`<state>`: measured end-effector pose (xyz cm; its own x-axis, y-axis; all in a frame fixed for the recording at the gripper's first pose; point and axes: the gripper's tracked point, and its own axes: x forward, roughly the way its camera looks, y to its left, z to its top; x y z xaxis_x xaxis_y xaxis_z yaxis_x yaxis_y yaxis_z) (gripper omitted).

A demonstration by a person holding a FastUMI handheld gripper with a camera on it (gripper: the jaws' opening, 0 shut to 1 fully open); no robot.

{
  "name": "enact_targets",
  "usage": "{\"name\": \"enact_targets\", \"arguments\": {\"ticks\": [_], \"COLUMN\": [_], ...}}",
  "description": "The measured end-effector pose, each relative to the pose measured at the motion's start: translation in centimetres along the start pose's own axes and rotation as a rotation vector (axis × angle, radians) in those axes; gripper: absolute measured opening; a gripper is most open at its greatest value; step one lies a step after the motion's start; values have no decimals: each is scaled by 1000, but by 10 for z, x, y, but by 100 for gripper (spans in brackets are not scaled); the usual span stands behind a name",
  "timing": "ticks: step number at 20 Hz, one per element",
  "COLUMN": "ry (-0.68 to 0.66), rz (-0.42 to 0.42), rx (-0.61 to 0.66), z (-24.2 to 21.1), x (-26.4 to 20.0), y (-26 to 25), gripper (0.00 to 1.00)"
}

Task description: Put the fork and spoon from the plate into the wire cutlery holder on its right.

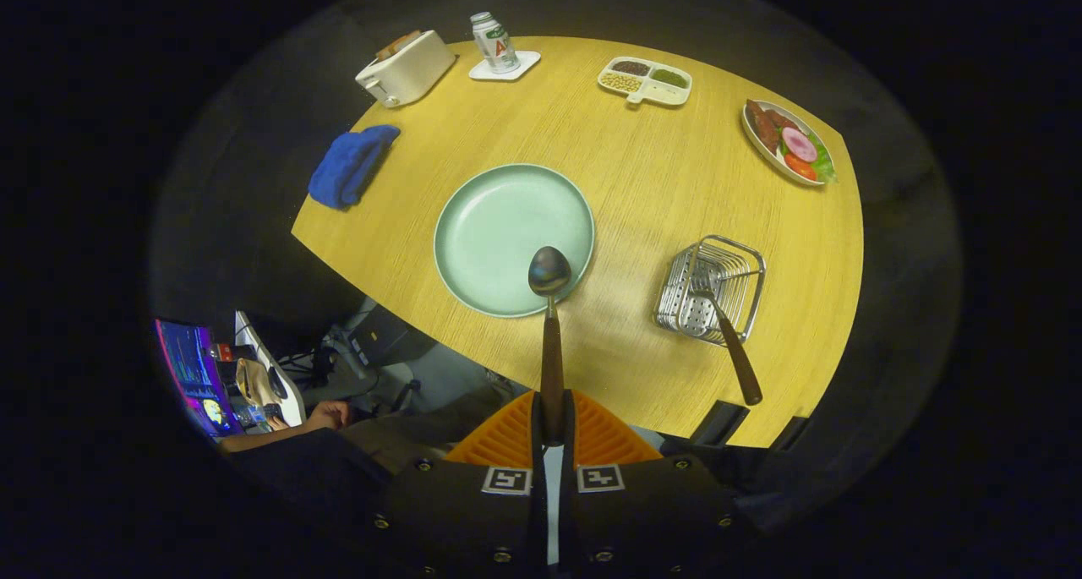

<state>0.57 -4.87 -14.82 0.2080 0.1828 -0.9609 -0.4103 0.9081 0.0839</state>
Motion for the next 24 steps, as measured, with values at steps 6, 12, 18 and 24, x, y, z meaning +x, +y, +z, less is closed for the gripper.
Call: {"name": "enact_targets", "arguments": {"ticks": [6,12,18,24], "ry": [-38,-84,-70,-24], "rz": [-32,-41,-56,-60], "rx": [93,168,232,268], "z": [-6,-5,-9,-8], "x": [-32,-58,-63,-50], "y": [-44,-76,-100,-111], "gripper": [5,5,5,5]}}
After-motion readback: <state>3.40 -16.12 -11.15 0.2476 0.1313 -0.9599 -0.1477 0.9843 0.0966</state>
